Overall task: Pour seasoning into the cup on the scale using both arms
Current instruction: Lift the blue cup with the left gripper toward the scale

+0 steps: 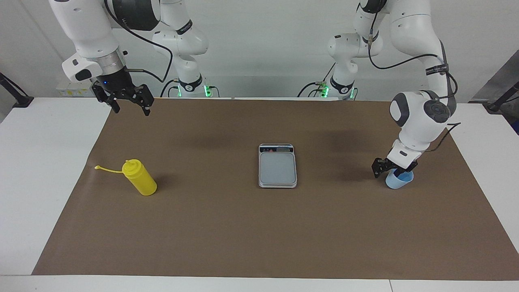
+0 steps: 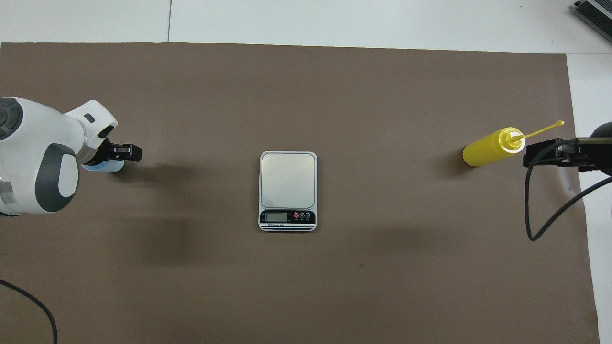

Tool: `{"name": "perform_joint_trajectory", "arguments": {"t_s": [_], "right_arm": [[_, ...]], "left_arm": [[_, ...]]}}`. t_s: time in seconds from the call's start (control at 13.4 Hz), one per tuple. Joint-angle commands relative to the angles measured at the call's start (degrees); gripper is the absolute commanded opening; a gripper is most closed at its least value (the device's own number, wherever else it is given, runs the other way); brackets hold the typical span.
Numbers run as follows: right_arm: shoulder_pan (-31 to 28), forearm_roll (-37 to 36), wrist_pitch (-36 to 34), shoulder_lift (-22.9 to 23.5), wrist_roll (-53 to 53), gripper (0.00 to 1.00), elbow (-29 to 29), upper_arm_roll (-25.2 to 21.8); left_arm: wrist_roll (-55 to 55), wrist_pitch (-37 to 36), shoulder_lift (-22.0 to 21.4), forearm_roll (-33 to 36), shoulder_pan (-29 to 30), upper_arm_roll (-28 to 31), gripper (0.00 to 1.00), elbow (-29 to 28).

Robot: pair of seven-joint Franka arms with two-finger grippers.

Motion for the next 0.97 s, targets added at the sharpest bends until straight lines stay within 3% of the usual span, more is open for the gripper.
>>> {"name": "perform_joint_trajectory", "arguments": {"t_s": [0.0,0.89], "right_arm": [[0.14,0.63,-1.11,0.2,-0.09,1.0,0.48,-0.33],[0.14,0.63,-1.11,0.2,-0.09,1.0,0.48,-0.33]], "left_arm": [[2.92,1.72,-0.36,-0.71,1.63,-0.07,0.64,-1.26],[4.95,1.81,-0.28,-0.71,2.24,-0.16,0.24,-1.26]]}}
